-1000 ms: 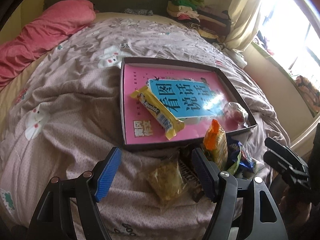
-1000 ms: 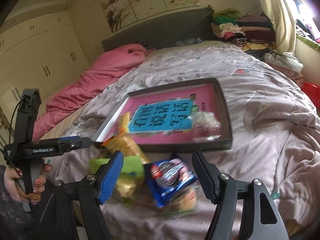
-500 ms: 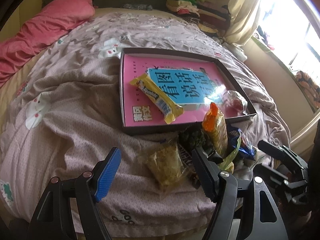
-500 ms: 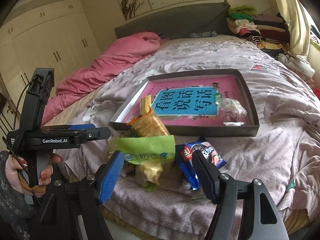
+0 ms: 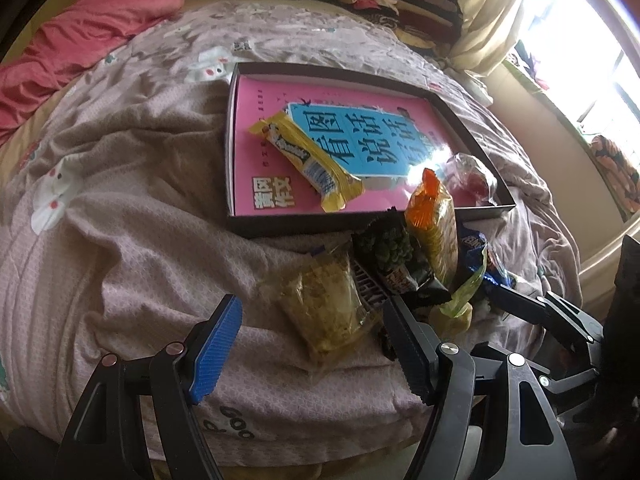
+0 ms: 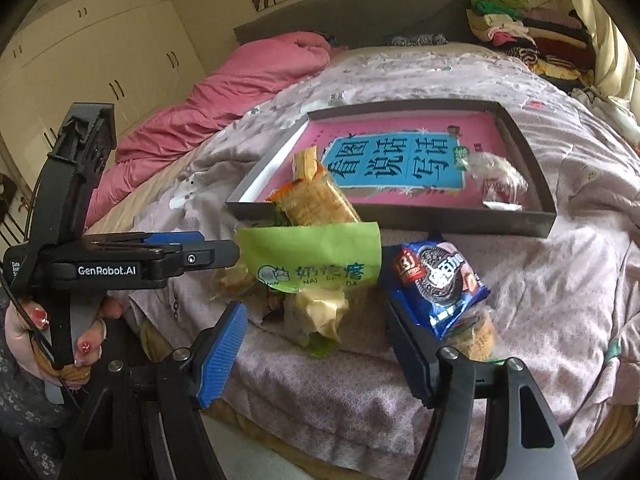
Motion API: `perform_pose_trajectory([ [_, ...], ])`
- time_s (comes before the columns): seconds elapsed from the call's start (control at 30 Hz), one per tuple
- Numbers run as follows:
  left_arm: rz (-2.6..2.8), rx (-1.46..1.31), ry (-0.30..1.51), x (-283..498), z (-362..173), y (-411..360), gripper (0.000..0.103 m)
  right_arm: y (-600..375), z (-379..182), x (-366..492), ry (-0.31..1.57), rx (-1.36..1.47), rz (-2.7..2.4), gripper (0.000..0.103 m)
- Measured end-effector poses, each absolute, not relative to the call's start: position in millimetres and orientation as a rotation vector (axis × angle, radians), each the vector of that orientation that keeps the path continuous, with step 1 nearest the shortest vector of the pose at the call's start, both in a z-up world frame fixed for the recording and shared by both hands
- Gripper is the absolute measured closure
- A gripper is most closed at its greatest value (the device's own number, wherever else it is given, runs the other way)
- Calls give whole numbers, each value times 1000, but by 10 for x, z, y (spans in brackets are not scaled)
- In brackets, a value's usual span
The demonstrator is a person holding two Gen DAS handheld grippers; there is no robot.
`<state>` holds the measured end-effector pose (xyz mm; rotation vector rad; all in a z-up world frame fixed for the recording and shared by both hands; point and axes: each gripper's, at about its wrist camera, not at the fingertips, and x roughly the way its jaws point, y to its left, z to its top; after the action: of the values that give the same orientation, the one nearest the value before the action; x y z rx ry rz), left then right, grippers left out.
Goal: Organize snacks
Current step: 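Grasp the green milk-candy bag with the right gripper while the left grasps the biscuit bag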
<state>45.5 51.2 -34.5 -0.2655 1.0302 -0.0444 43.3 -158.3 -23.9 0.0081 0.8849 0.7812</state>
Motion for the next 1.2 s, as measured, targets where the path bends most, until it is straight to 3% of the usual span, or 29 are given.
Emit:
perform_pose_trajectory([
  [0.53, -70, -353, 1074, 576, -547, 515, 28, -1392, -404, 505, 912, -30, 778, 33],
  [1.0, -95, -397, 1094, 639, -602, 460, 44, -1338, -446, 547, 895, -54, 792, 66],
  [1.2, -100, -442, 1094, 642, -637, 529, 51, -1364, -432, 548, 890, -40, 804, 69],
])
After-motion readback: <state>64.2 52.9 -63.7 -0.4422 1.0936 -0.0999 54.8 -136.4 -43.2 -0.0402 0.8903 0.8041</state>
